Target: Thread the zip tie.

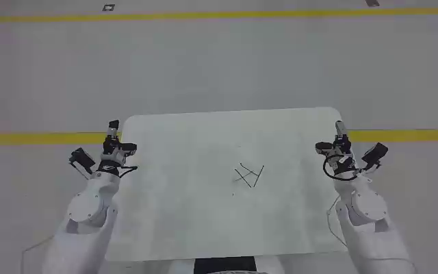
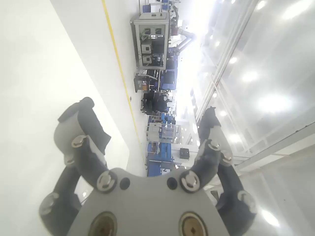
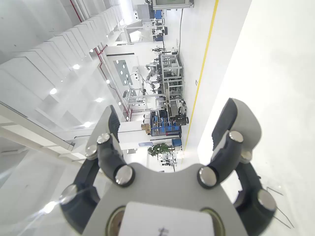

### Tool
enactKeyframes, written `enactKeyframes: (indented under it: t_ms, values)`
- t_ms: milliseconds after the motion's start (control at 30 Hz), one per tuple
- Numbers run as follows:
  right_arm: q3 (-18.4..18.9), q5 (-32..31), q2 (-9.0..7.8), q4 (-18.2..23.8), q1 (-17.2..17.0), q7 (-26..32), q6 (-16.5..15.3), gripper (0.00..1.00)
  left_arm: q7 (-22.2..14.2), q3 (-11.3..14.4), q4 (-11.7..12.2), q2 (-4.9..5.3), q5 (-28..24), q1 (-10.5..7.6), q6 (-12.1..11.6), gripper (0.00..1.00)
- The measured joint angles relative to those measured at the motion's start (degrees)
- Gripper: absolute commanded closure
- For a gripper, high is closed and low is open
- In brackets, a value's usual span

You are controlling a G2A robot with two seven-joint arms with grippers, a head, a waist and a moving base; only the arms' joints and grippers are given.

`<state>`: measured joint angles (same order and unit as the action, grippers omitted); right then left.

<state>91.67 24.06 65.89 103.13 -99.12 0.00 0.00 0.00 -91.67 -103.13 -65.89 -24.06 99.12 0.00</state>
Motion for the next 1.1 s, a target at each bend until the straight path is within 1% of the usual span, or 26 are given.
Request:
enactKeyframes:
  t_ms: [33, 67, 100, 133, 167, 267, 300, 367, 400, 433, 500, 833, 900, 967, 1000, 1100]
  values:
    - [0.0, 0.0, 0.0, 0.0, 0.0, 0.0, 0.0, 0.22, 0.0, 0.0, 0.0, 0.0, 0.0, 0.0, 0.0, 0.0]
    - [0.0, 0.0, 0.0, 0.0, 0.0, 0.0, 0.0, 0.22, 0.0, 0.0, 0.0, 0.0, 0.0, 0.0, 0.0, 0.0]
    - [0.0, 0.0, 0.0, 0.0, 0.0, 0.0, 0.0, 0.0, 0.0, 0.0, 0.0, 0.0, 0.0, 0.0, 0.0, 0.22]
    - [0.0, 0.0, 0.0, 0.0, 0.0, 0.0, 0.0, 0.0, 0.0, 0.0, 0.0, 0.0, 0.0, 0.0, 0.0, 0.22]
    - [0.0, 0.0, 0.0, 0.0, 0.0, 0.0, 0.0, 0.0, 0.0, 0.0, 0.0, 0.0, 0.0, 0.0, 0.0, 0.0]
    - [0.0, 0.0, 0.0, 0.0, 0.0, 0.0, 0.0, 0.0, -0.1, 0.1, -0.13, 0.02, 0.1, -0.07, -0.1, 0.0]
    - [0.0, 0.0, 0.0, 0.0, 0.0, 0.0, 0.0, 0.0, -1.13, 0.41, -0.89, 0.13, 1.09, -0.21, -0.99, 0.0]
    - [0.0, 0.0, 0.0, 0.0, 0.0, 0.0, 0.0, 0.0, -5.36, 0.72, -1.8, 0.41, 4.49, -0.32, -2.94, 0.0]
    - [0.0, 0.0, 0.0, 0.0, 0.0, 0.0, 0.0, 0.0, -8.99, 0.98, -2.19, 0.67, 7.61, -0.57, -3.69, 0.0]
    - [0.0, 0.0, 0.0, 0.0, 0.0, 0.0, 0.0, 0.0, -11.57, 1.16, -2.41, 0.84, 9.7, -0.77, -4.3, 0.0]
    - [0.0, 0.0, 0.0, 0.0, 0.0, 0.0, 0.0, 0.0, -14.96, 1.19, -2.49, 1.02, 12.19, -0.95, -5.61, 0.0]
    - [0.0, 0.0, 0.0, 0.0, 0.0, 0.0, 0.0, 0.0, -14.9, 1.14, -2.45, 1.01, 12.11, -0.93, -5.61, 0.0]
    - [0.0, 0.0, 0.0, 0.0, 0.0, 0.0, 0.0, 0.0, -15.39, 1.54, -2.99, 1.01, 12.61, -1.36, -6.2, 0.0]
    - [0.0, 0.0, 0.0, 0.0, 0.0, 0.0, 0.0, 0.0, -16.9, 2.43, -3.58, 1.01, 13.16, -2.04, -7.0, 0.0]
    - [0.0, 0.0, 0.0, 0.0, 0.0, 0.0, 0.0, 0.0, -18.55, 3.11, -3.89, 1.03, 13.2, -2.49, -7.13, 0.0]
    - [0.0, 0.0, 0.0, 0.0, 0.0, 0.0, 0.0, 0.0, -23.65, 4.72, -4.69, 1.24, 14.38, -3.97, -6.0, 0.0]
